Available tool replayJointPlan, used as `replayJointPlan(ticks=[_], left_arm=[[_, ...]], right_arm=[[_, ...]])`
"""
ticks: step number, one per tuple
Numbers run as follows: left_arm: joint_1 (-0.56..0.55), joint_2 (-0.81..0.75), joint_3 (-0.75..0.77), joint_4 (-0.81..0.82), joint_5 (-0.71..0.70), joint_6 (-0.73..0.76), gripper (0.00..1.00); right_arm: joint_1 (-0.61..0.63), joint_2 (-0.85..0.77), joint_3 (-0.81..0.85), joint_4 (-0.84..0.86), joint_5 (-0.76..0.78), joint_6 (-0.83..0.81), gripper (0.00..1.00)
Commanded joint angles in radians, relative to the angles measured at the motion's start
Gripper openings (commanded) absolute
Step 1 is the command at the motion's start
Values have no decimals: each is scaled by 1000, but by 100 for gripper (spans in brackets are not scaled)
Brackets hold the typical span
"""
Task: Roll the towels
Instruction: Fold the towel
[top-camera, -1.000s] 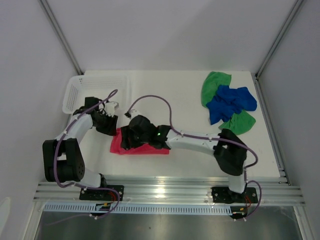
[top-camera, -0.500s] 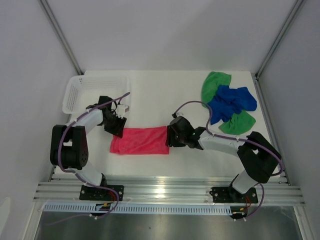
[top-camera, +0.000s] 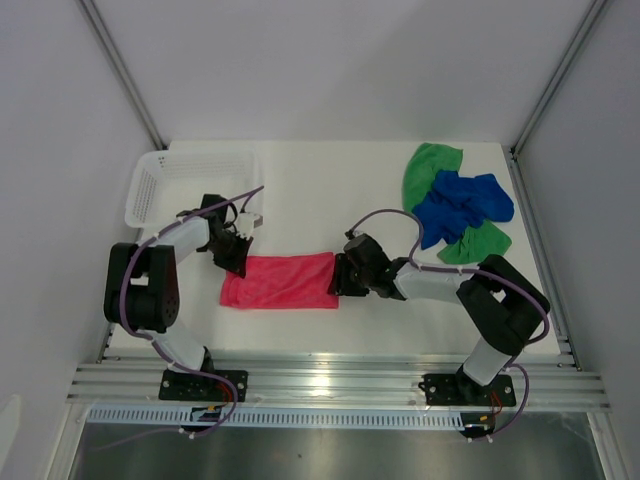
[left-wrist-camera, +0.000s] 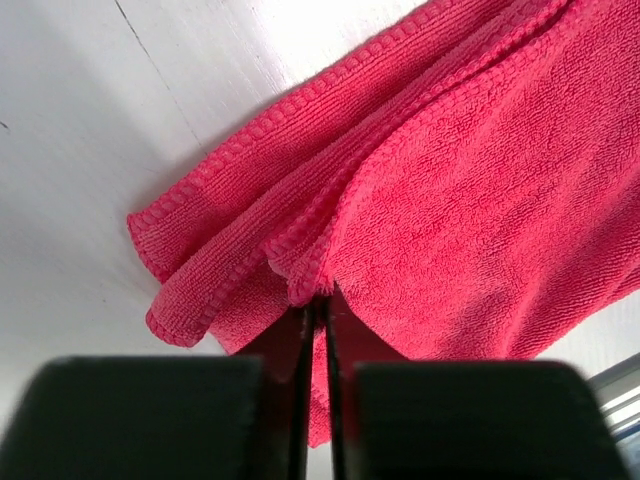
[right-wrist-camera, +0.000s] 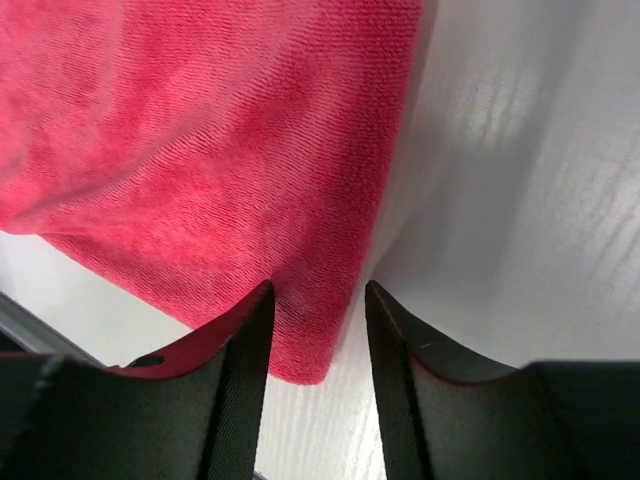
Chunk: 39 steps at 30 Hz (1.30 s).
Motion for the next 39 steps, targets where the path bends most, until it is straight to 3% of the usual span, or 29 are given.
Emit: replayJointPlan(ticks=[1,10,13,18,26,28,33,39], left_arm=[[-8,7,32,-7,27,-5,1],[4,-94,12,14,-30,4,1],[15,-128,15,7,-45,15,1],[35,-173,30,-26,-50,33,1],[64,-177,67,-79,-22,62,1],[64,-159,67,-76,-18,67,1],[95,-119,56,-53,-12,67,1],[101,-105,67,-44,-13,59,1]], right_arm=[[-11,27,-38,73,-28,32,43],[-20,21,-84,109,-50,55,20],[-19,21,-87,110,-53,55,22],[-17,13,-89,102,-50,47,35],[-5,-8,-87,105,-55,3,43],[24,-30,-81,95,-10,-28,43],[191,-59,-55,41,272,-151,41],[253,-50,-51,21,350,-186,41]])
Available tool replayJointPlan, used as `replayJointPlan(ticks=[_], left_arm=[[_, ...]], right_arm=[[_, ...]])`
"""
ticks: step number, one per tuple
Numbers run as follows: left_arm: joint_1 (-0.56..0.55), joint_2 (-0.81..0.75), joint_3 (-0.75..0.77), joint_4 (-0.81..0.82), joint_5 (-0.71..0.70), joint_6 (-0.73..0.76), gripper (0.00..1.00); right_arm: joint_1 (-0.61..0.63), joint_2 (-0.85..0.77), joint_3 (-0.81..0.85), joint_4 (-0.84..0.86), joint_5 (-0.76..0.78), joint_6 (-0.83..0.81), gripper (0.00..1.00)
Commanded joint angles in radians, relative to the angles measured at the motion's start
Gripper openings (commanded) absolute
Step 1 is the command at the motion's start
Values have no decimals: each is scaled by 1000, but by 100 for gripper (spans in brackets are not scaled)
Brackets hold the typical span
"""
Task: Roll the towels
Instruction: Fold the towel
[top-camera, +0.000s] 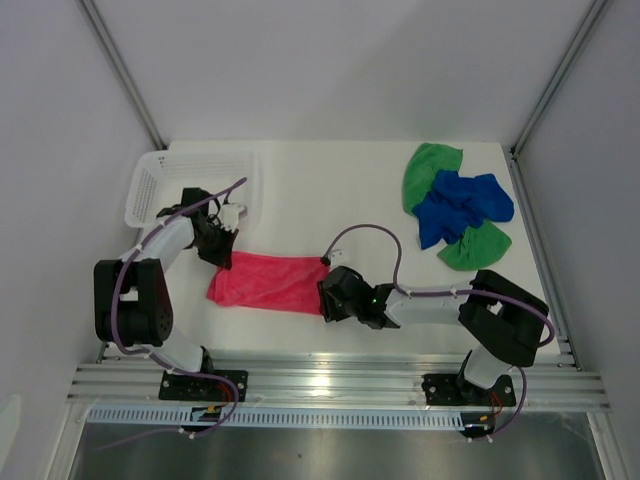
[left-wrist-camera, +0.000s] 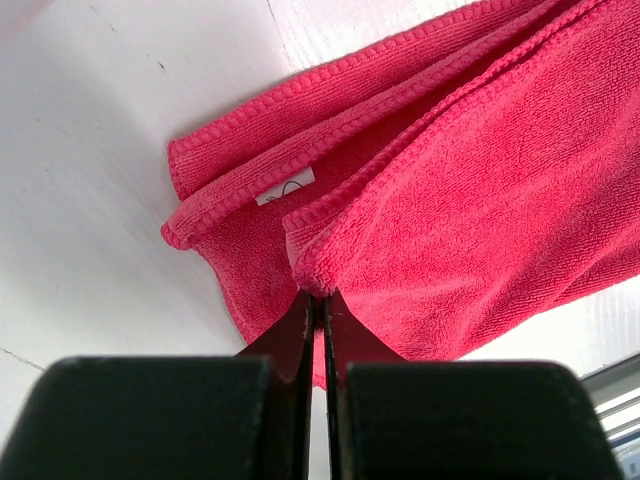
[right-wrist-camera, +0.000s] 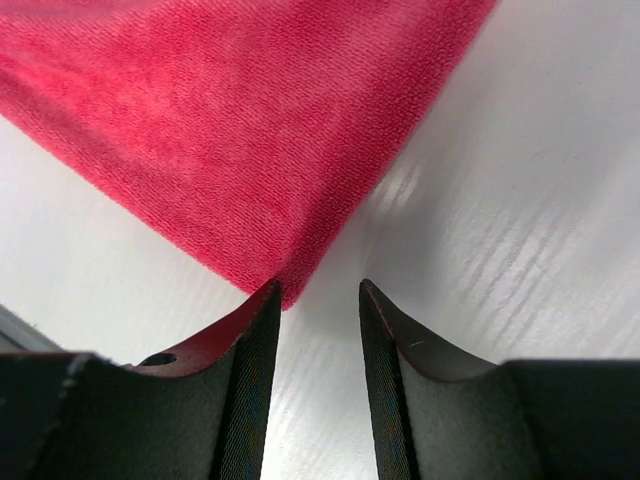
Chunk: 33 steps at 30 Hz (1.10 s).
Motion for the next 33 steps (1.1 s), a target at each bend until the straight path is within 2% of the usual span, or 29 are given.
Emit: replayJointPlan(ticks=[1,5,9,14,21,28,33], left_arm=[[9,-6,36,17,16,10,1],[9,-29,37,6,16,19,1],[9,-67,48,-12,-10,33,1],[9,-132,72,-44,-50,50,1],[18,-94,101,-43,-65,74,3],[47,51,94,20,-102,66,5],[52,77,82,52,-116,59,6]], right_arm=[[6,-18,9,-46,108,-49,41],[-5,-44,-17,27,77,-29,41],[-83,-107,-54,105,-6,-9,43],[-163,-106,3,78,-41,-59,44],[-220,0,83,82,-136,-58,47],[-296,160,215,126,-295,-50,59],[-299,269,302,115,-332,-62,59]])
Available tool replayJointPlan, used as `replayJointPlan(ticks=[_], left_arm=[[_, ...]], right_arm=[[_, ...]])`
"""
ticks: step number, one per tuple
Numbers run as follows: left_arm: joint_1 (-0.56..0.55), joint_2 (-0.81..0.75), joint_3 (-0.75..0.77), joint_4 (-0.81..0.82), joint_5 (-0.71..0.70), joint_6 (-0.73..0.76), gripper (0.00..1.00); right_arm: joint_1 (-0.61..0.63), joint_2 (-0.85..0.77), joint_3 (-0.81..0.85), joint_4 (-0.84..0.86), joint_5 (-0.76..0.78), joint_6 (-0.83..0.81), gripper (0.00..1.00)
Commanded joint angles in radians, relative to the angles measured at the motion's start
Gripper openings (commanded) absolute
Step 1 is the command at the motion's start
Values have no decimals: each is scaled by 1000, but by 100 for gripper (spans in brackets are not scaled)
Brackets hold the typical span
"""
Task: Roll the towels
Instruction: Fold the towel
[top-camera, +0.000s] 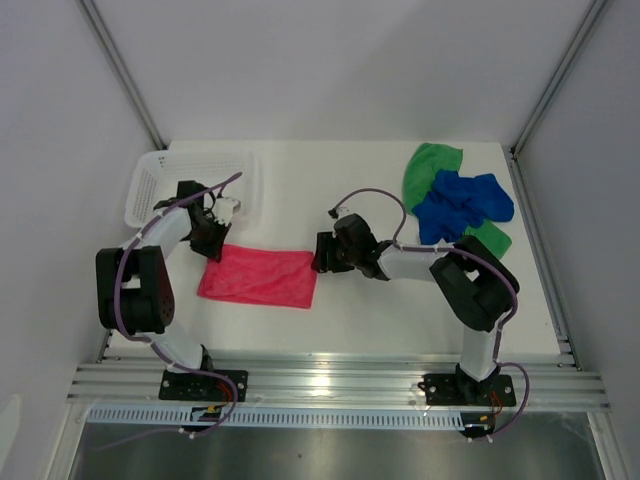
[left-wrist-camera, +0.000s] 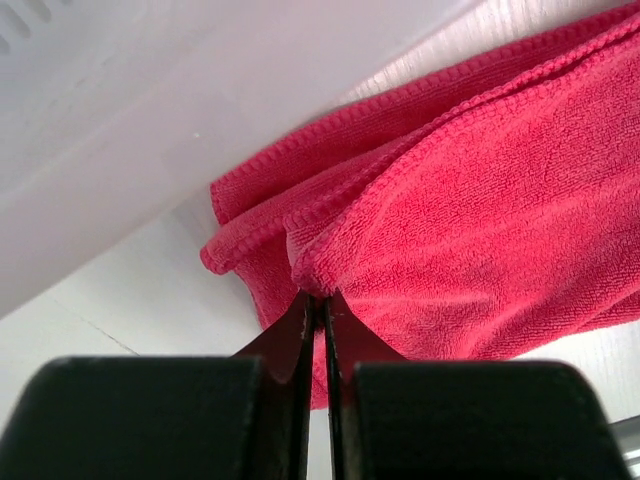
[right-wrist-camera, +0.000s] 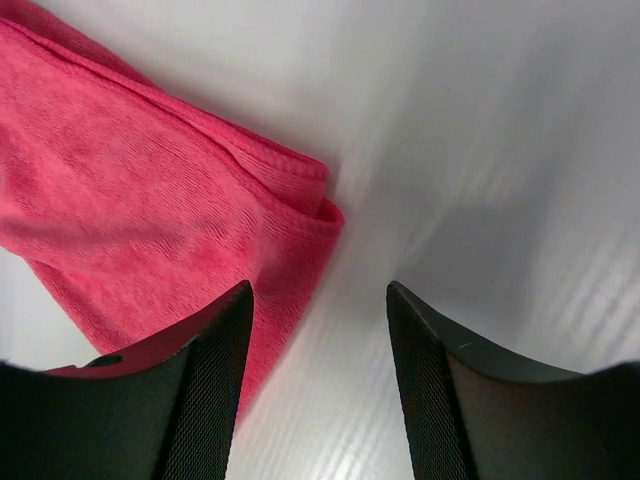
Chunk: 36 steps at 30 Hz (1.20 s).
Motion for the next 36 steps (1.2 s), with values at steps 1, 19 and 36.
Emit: replayJointPlan(ticks=[1,19,36], left_arm=[[10,-4,2,48,-24,7,6],[13,19,8,50,-28,-4,39],[11,-221,7,-99,113,4,56]], right_arm=[[5,48,63,24,-60,-17,60],[-38,132,101,33,-153,45,2],[-39,-495,-538,-108,192,396,0]])
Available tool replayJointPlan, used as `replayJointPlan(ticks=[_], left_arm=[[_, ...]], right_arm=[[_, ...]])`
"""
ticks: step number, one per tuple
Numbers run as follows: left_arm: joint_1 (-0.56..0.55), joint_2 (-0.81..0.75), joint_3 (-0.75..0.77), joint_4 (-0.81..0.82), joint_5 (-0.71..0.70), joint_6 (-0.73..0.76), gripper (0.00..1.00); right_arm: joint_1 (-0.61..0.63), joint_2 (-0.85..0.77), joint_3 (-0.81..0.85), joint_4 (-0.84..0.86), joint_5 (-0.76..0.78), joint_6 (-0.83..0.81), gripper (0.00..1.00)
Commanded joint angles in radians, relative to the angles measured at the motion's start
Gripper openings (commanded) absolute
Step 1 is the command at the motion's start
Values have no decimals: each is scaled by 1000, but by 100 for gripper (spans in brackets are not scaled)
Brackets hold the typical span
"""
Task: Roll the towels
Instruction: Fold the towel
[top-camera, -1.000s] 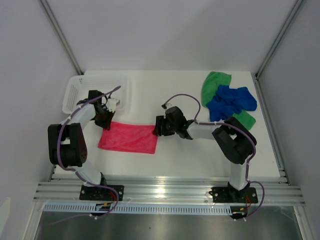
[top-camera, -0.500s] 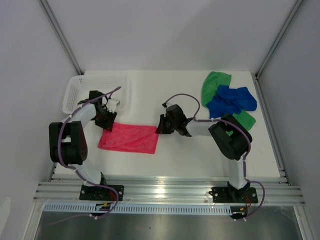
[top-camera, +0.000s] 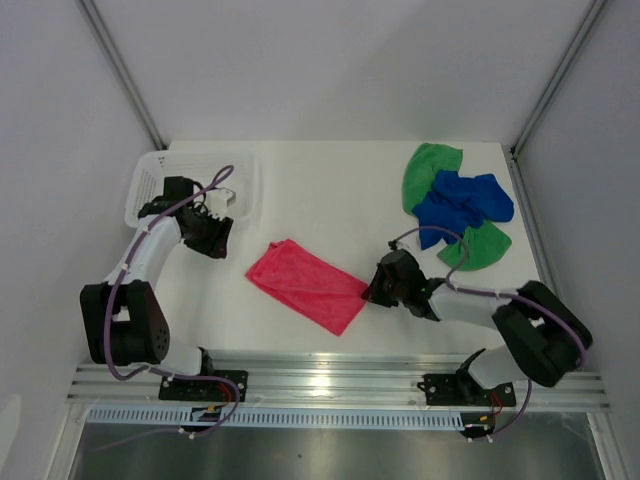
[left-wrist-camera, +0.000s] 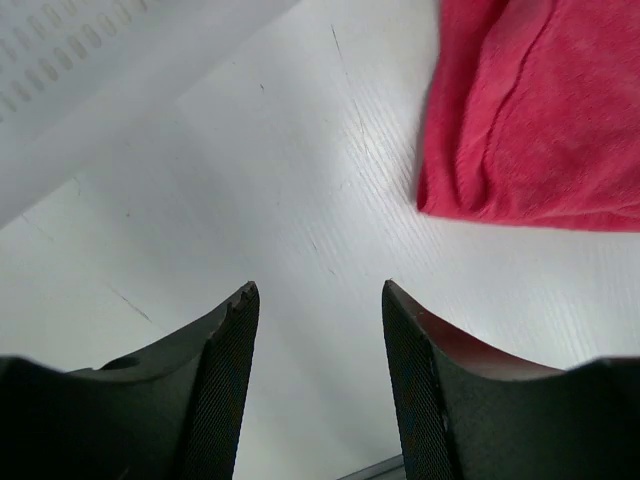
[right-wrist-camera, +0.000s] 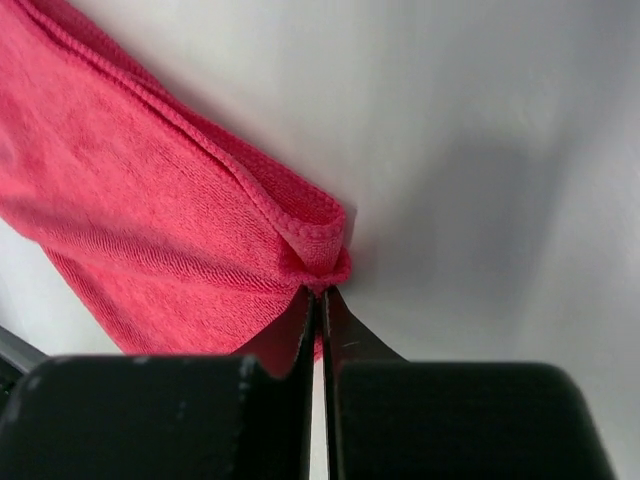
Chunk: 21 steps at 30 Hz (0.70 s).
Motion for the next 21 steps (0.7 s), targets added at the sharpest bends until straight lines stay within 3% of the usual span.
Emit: replayJointPlan(ticks=[1,7,9,11,17,21], left_arm=[[8,-35,2,-42,47,4,56],[-5,-78,-33,-79,91,9,56],[-30,-90,-56,-93,91,10,56],[-55,-97,-80,-96,78,10,56],[-153,-113,-105,-117,41,-13,56],[-188,-116,-128,-119,13,-22,56]], right_arm=[[117,-170,-132,-124,188,153,0],[453,-362,-193,-304,394,500,4],[562,-362,-204,-299,412,570,17],[617,-333,-163,-348,426,580,37],[635,-373,56,-624,543,375,60],[578,-425,208,-685,533,122,65]])
